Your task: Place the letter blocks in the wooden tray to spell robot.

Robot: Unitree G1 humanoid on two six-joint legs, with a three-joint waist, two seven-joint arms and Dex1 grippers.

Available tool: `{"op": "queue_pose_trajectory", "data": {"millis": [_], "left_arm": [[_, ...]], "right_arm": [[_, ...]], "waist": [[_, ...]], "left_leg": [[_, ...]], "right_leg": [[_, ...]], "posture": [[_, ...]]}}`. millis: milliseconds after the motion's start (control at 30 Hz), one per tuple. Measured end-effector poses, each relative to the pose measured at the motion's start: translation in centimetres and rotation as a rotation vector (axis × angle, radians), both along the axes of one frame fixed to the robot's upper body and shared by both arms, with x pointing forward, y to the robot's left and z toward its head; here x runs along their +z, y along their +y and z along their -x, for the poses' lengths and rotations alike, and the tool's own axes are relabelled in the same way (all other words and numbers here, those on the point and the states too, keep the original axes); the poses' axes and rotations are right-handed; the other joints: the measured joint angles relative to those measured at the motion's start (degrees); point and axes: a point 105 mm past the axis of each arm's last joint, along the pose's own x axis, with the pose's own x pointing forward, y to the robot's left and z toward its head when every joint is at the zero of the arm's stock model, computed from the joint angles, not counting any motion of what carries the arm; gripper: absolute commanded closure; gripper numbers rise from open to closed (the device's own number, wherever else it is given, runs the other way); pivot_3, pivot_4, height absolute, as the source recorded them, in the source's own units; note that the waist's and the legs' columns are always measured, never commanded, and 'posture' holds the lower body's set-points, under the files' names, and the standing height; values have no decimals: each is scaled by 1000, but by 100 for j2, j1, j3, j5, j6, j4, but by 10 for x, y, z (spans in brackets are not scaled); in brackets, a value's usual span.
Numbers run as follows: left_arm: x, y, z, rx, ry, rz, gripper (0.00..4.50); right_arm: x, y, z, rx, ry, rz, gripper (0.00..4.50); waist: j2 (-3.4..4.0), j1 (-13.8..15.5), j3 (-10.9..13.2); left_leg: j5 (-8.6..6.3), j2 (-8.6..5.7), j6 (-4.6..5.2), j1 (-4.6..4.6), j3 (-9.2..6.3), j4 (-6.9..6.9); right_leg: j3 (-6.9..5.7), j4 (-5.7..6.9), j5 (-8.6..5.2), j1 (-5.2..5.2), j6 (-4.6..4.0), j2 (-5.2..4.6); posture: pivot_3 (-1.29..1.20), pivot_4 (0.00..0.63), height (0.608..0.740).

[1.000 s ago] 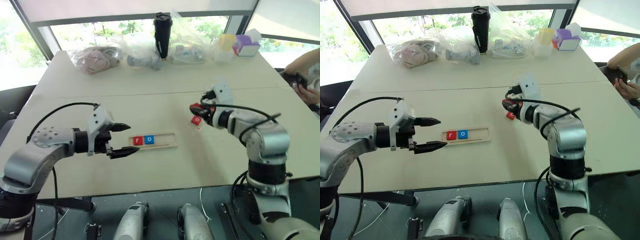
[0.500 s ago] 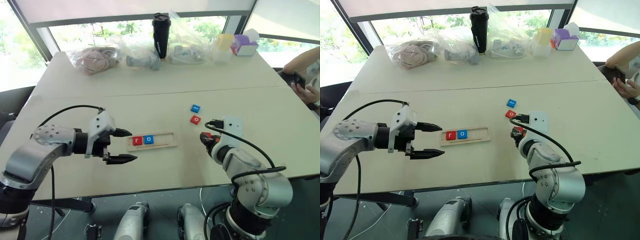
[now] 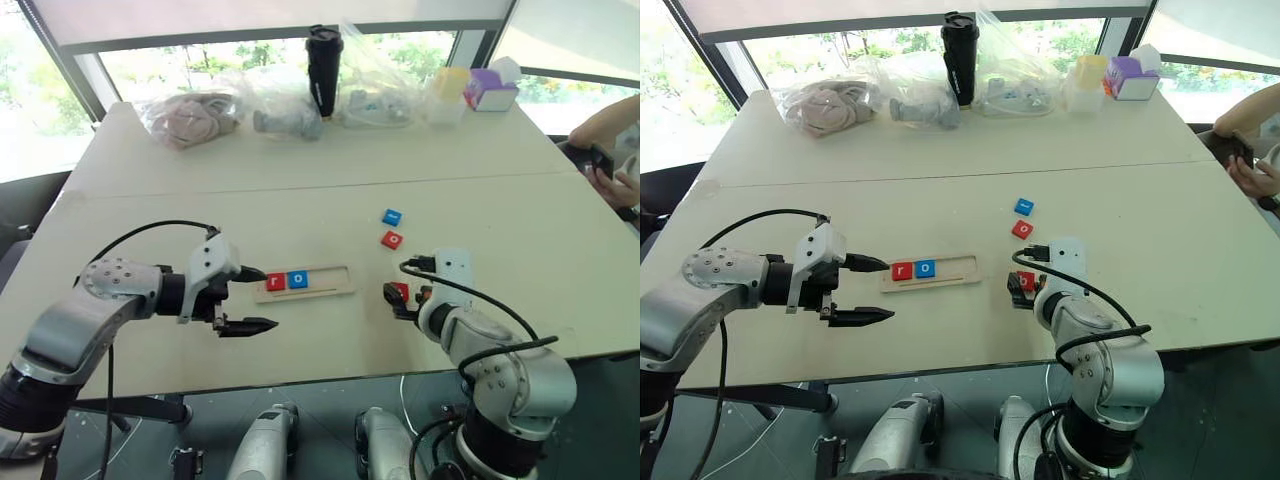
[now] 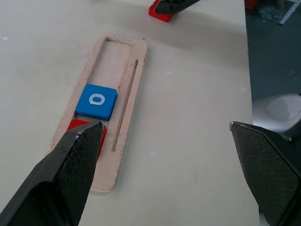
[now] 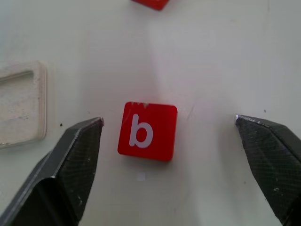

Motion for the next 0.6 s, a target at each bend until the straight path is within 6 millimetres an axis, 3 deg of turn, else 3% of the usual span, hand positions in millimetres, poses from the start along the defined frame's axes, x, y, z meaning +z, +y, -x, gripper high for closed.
{"op": "queue_pose_trajectory", "data": {"millis": [100, 167, 200, 367, 600], "left_arm": [[0, 4, 0, 1, 8, -12, 0], [1, 7, 1, -5, 16, -21, 0], [1, 7, 1, -9, 17, -24, 0], [5, 9, 6, -57, 21, -45, 0], [9, 4, 12, -104, -1, -66, 0]], "right_arm": [[64, -9, -11, 233, -203, 65, 13], [90, -7, 1, 476, -316, 113, 13], [89, -8, 5, 536, -316, 127, 13], [33, -26, 12, 853, -114, 137, 13], [-5, -30, -3, 1003, -95, 208, 13]], "waist": [[14, 6, 11], [5, 44, 6], [4, 47, 6], [-3, -6, 3], [-5, 24, 5]], "left_leg": [[-1, 3, 1, -3, 0, 16], [-5, 7, 6, -2, -19, 2], [-6, 8, 8, -1, -20, 0], [-6, -6, 39, 7, 9, -20], [-7, -2, 37, 20, 4, -8]], "right_leg": [[-10, -4, -1, 9, 3, -5], [-35, -37, -7, 34, 10, -3], [-40, -46, -8, 39, 10, -1], [-23, -85, -4, 76, 16, -20], [-21, -75, -4, 85, 14, -19]], "posture": [[0, 150, 740], [0, 150, 740], [0, 150, 740], [0, 150, 740], [0, 150, 740]]}}
